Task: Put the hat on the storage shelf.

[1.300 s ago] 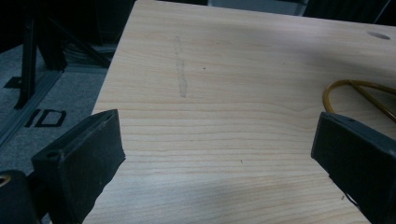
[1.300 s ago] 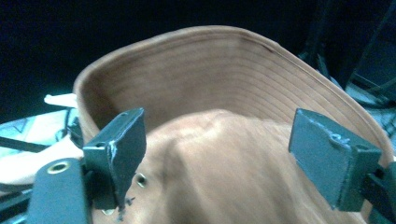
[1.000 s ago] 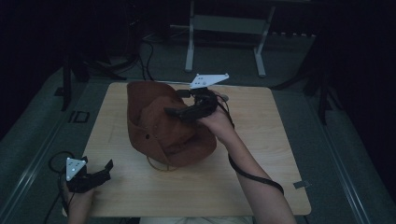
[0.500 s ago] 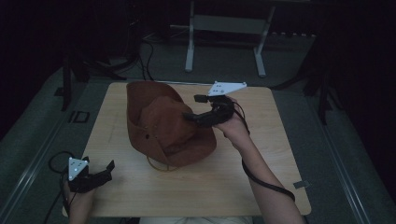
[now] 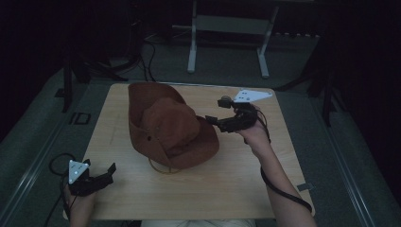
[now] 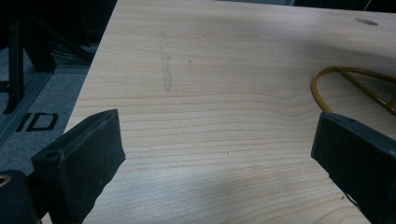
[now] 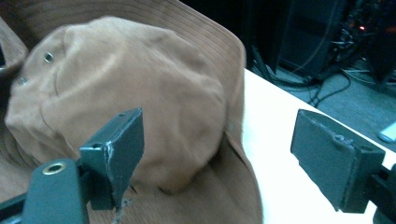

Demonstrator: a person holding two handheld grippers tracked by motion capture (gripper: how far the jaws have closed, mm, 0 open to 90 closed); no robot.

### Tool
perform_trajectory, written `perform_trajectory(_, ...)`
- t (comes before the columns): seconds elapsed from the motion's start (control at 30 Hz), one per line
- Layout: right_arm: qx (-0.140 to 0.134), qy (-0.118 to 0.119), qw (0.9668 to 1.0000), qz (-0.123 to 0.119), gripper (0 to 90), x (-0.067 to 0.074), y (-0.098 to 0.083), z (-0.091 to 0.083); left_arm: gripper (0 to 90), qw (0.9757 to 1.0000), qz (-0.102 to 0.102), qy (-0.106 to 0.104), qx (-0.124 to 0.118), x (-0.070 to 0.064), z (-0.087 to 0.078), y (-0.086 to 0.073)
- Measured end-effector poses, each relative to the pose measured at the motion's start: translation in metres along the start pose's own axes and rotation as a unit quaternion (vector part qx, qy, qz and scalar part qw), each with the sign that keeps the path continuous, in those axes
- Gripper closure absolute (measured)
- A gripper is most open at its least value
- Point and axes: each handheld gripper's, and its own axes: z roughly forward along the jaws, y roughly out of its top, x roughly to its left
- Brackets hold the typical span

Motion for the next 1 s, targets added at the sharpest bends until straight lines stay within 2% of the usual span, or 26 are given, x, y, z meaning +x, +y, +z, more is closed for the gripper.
perform_trajectory(0.2,0.003,-0.017,0.9998,0.013,17.4,-0.012,-0.02,-0.016,2.8,1.0,0.004,-0.001,0.003,-0.001,0.0,0.0)
perform_trajectory(0.27,0.005,-0.03,0.9994,0.019,17.4,-0.018,-0.033,-0.024,2.8,1.0,0.007,0.001,0.006,-0.002,0.0,0.0)
perform_trajectory(0.3,0.005,-0.03,0.9994,0.019,17.4,-0.018,-0.033,-0.024,2.8,1.0,0.006,0.0,0.006,-0.002,0.0,0.0)
perform_trajectory(0.33,0.008,-0.037,0.9989,0.026,17.5,-0.022,-0.042,-0.029,2.8,1.0,0.006,0.0,0.006,-0.002,0.0,0.001)
perform_trajectory(0.4,0.01,-0.04,0.9987,0.031,17.6,-0.024,-0.048,-0.031,2.8,0.9999,0.007,-0.001,0.008,-0.002,0.0,0.0)
perform_trajectory(0.43,0.012,-0.05,0.998,0.037,17.6,-0.027,-0.06,-0.036,2.8,0.9999,0.007,-0.001,0.008,-0.003,0.0,0.0)
perform_trajectory(0.53,0.014,-0.059,0.9973,0.042,17.6,-0.03,-0.069,-0.04,2.8,1.0,0.006,-0.002,0.006,-0.003,0.0,0.0)
perform_trajectory(0.57,0.013,-0.067,0.9964,0.05,17.6,-0.033,-0.08,-0.044,2.8,1.0,0.007,-0.001,0.007,-0.003,0.0,0.0)
perform_trajectory(0.63,0.013,-0.068,0.9961,0.053,17.6,-0.034,-0.084,-0.046,2.8,1.0,0.006,-0.002,0.006,-0.003,0.0,0.0)
perform_trajectory(0.67,0.016,-0.076,0.9952,0.059,17.5,-0.037,-0.093,-0.049,2.8,1.0,0.007,-0.001,0.007,-0.003,0.0,0.0)
perform_trajectory(0.77,0.018,-0.082,0.9944,0.064,17.5,-0.039,-0.103,-0.051,2.8,0.9999,0.009,-0.001,0.009,-0.003,0.0,0.0)
perform_trajectory(0.87,0.025,-0.091,0.9932,0.068,17.3,-0.04,-0.117,-0.054,2.8,0.9999,0.009,-0.001,0.008,-0.003,0.0,0.0)
perform_trajectory(0.9,0.035,-0.093,0.9923,0.075,17.2,-0.041,-0.129,-0.055,2.8,0.9999,0.009,-0.002,0.009,-0.003,0.0,0.0)
perform_trajectory(0.97,0.036,-0.094,0.992,0.076,17.2,-0.041,-0.132,-0.055,2.8,0.9999,0.009,-0.002,0.009,-0.003,0.0,0.0)
perform_trajectory(1.0,0.044,-0.097,0.9908,0.083,17.2,-0.041,-0.142,-0.055,2.8,0.9999,0.009,-0.003,0.009,-0.003,0.0,0.0)
